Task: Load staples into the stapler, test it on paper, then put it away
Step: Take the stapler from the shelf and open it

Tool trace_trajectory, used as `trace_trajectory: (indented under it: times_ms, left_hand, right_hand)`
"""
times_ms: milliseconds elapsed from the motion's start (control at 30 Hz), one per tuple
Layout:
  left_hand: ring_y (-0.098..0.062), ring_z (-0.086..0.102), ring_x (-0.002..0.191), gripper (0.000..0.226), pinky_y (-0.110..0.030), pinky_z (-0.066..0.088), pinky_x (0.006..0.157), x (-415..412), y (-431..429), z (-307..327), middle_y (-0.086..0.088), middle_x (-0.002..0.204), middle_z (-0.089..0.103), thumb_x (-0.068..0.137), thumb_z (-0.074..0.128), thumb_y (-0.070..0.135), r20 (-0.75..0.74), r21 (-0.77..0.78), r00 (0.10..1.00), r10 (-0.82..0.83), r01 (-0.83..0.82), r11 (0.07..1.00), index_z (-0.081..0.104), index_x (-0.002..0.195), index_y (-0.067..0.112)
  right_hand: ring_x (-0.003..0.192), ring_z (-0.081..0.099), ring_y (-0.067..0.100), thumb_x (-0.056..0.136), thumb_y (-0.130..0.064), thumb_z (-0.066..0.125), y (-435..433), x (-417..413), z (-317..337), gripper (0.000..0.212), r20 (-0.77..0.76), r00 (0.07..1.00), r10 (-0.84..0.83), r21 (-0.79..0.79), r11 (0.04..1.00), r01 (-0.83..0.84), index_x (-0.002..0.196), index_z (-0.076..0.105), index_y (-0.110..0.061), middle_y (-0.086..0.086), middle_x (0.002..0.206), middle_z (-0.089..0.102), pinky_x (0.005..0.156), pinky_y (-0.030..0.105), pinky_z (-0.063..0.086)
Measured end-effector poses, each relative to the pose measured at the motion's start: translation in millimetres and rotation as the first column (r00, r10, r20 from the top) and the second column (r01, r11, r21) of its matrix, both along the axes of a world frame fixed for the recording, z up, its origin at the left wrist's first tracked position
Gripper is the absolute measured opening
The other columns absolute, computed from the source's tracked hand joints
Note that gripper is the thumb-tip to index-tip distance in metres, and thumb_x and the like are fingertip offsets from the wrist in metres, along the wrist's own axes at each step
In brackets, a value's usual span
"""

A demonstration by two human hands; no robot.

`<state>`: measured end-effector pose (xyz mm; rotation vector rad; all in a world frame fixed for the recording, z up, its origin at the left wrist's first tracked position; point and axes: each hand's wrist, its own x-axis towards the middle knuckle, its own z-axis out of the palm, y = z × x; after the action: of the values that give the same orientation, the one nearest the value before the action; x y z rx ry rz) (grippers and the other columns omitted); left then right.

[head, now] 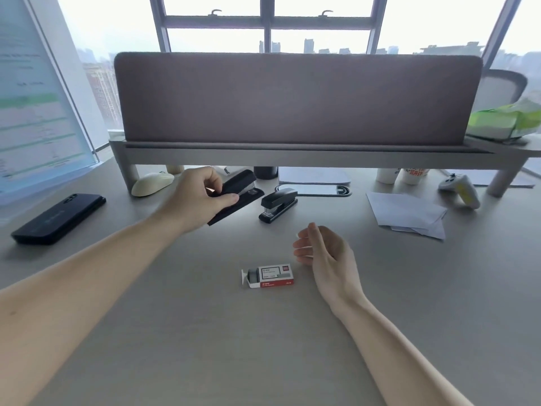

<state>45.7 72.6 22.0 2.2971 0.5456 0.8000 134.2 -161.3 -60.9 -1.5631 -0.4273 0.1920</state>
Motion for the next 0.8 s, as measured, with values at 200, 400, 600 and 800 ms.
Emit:
trace_trajectory:
  times_ms: [200,400,600,800]
  left_hand:
    - [-0.011,0.056,0.066,0.029,-0.026,0.039,0.055,44,9,-1,0.011,0.075,0.062,0.079,0.085,0.030,-0.049,-0.035,0.983,0.177,-0.179,0.983,0.060,0.079,0.016]
    - [-0.024,0.063,0.086,0.027,-0.032,0.048,0.066,75,13,-25,0.004,0.093,0.067,0.081,0.082,0.031,-0.132,0.034,0.971,0.199,-0.196,0.980,0.059,0.081,0.018]
    - [-0.026,0.060,0.092,0.030,-0.032,0.041,0.074,96,21,-49,0.009,0.084,0.056,0.084,0.081,0.035,-0.209,0.072,0.953,0.219,-0.209,0.975,0.054,0.079,0.024]
    - [-0.024,0.060,0.094,0.031,-0.032,0.043,0.076,103,20,-51,0.008,0.088,0.058,0.083,0.081,0.041,-0.204,0.085,0.953,0.223,-0.210,0.974,0.059,0.086,0.019]
  right_hand:
    - [0.083,0.078,0.031,0.111,-0.040,0.051,2,6,0,0.044,0.014,1.000,0.003,0.013,1.000,-0.003,0.085,0.076,-0.016,0.006,0.080,0.079,0.089,0.057,0.063]
    - [0.086,0.078,0.030,0.111,-0.039,0.051,4,8,-2,0.043,-0.016,1.000,-0.011,0.035,0.999,0.011,0.084,0.075,-0.016,0.011,0.083,0.079,0.087,0.050,0.065]
    - [0.084,0.078,0.027,0.111,-0.038,0.051,6,9,-6,0.043,-0.022,1.000,-0.006,0.050,0.999,0.007,0.083,0.075,-0.015,0.006,0.078,0.078,0.086,0.047,0.066]
    - [0.080,0.078,0.023,0.110,-0.039,0.051,5,10,-7,0.043,-0.033,0.999,-0.012,0.064,0.998,0.014,0.083,0.075,-0.016,0.005,0.077,0.078,0.082,0.044,0.065]
